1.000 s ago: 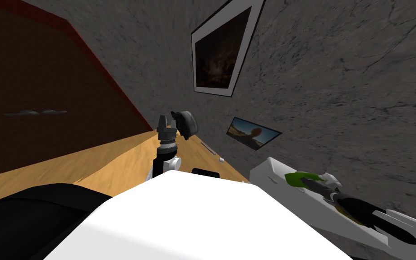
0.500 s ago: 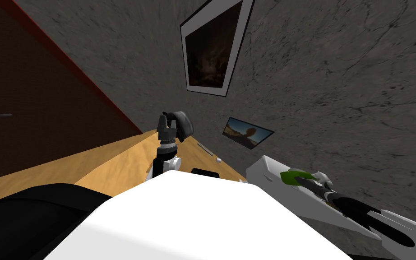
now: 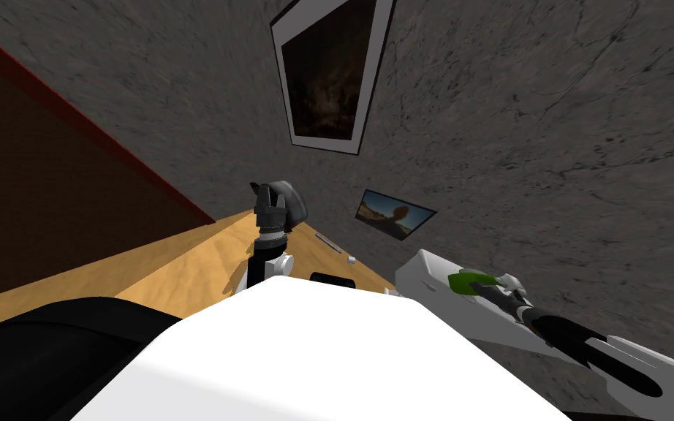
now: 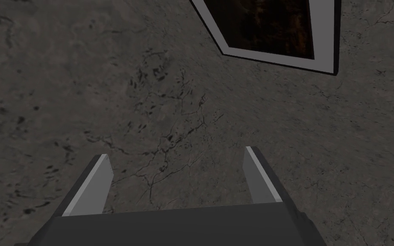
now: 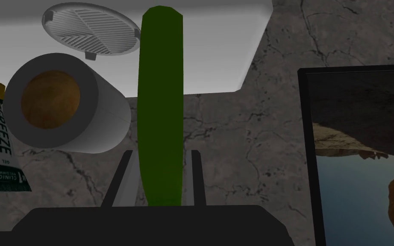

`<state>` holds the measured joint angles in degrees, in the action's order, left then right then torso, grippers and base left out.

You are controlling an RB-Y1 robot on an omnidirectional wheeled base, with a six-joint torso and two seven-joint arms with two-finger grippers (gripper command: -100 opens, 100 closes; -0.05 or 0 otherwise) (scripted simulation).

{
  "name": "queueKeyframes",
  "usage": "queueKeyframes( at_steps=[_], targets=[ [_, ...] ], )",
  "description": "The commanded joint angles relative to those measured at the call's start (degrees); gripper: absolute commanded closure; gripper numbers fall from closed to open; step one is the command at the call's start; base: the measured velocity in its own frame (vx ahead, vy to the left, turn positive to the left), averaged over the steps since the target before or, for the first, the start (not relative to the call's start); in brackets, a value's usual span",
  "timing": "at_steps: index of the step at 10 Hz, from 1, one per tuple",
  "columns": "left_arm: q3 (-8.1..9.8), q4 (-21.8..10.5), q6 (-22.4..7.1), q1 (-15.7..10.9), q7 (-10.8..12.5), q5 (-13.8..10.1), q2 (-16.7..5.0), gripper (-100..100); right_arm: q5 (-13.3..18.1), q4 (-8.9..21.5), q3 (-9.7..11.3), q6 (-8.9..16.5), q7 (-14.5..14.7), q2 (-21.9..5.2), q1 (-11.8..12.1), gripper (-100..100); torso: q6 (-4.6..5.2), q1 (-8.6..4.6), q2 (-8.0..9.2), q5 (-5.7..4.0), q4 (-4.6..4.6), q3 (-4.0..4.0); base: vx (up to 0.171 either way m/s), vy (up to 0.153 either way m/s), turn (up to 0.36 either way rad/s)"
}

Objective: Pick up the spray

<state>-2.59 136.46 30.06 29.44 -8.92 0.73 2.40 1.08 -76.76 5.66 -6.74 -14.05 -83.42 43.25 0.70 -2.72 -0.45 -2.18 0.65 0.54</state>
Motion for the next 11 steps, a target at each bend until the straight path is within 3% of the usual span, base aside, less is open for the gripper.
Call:
queueKeyframes(
  at_steps=[1,2,3,4,6,7,8,9,11],
  targets=[
    [0.00,0.00,0.00,0.00,0.00,0.00,0.00,0,0.06,-2.86,-2.86,0.20,0.09,0.06,2.37,100,0.00,0.00,0.00,0.00,0.00,0.00,0.023,0.015,0.044],
    [-0.01,0.00,0.00,-0.01,0.00,0.00,0.00,0,0.06,-3.67,-3.07,0.20,0.09,0.06,2.37,100,-0.08,0.15,0.15,0.03,-0.05,-0.09,-0.005,0.016,0.035],
    [-0.01,0.00,0.00,-0.01,0.00,0.00,0.00,0,1.62,-5.30,-5.15,2.29,2.20,0.49,4.56,100,-0.05,0.22,0.29,0.05,-0.08,-0.18,0.140,-0.046,-0.352],
    [0.01,0.01,0.00,0.02,0.00,0.00,0.00,0,1.62,-7.23,-6.95,2.29,2.20,0.49,6.21,100,0.23,0.01,0.02,0.09,-0.03,-0.04,0.190,-0.031,-0.343],
    [0.00,0.00,0.00,0.00,0.00,0.00,0.00,0,1.62,-10.22,-9.90,2.29,2.20,0.49,9.13,100,-0.10,0.10,-0.02,0.04,-0.01,0.01,0.046,0.002,-0.003],
    [0.00,0.00,0.00,-0.01,0.00,0.00,0.00,0,1.62,-11.65,-10.41,2.29,2.20,0.49,9.13,100,-0.13,0.15,0.22,0.06,-0.07,-0.13,-0.019,-0.001,0.025],
    [0.00,0.00,0.00,-0.01,0.00,0.00,0.00,0,3.18,-13.64,-12.85,4.38,4.31,0.93,11.85,100,-0.13,0.18,0.36,0.06,-0.10,-0.22,0.116,-0.018,-0.269],
    [0.00,0.00,0.00,0.01,0.00,0.00,0.00,0,3.18,-15.67,-14.66,4.38,4.31,0.93,13.55,100,0.10,0.11,0.11,0.10,-0.05,-0.09,0.165,-0.006,-0.394],
    [0.00,0.00,0.00,0.00,0.00,0.00,0.00,0,3.18,-18.94,-17.74,4.38,4.31,0.93,15.90,100,-0.14,0.12,0.03,0.09,-0.03,-0.03,0.059,-0.009,-0.028]
  ],
)
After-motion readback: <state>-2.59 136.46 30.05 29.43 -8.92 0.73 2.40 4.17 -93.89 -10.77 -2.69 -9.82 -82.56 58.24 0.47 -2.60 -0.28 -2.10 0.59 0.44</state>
